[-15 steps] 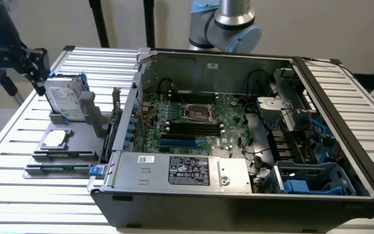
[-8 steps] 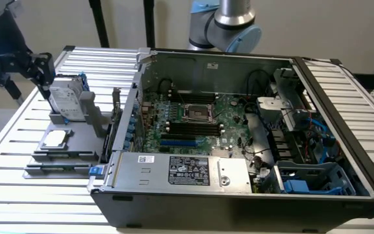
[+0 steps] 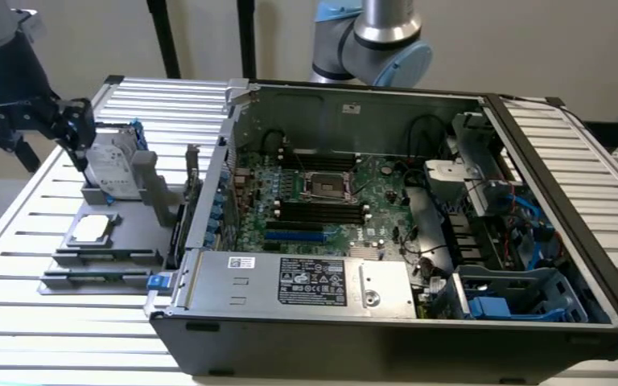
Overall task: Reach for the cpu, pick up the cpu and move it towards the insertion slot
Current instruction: 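Pick up the cpu and move it towards the insertion slot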
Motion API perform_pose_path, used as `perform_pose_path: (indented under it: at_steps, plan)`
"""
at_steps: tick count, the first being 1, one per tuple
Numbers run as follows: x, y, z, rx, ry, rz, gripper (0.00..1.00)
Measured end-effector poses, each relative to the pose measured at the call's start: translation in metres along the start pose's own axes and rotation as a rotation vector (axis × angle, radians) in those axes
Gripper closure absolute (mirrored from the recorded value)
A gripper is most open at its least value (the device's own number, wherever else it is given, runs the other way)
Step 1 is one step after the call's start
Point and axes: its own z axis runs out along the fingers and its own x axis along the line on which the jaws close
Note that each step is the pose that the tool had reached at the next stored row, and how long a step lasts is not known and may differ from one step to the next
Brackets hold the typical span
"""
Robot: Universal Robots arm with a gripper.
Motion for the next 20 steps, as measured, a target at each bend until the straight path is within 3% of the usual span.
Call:
perform_pose_path:
  at_steps: [20]
  plan:
    - [0.001, -0.0066, 0.0362, 0.0, 0.0001, 0.0, 0.35]
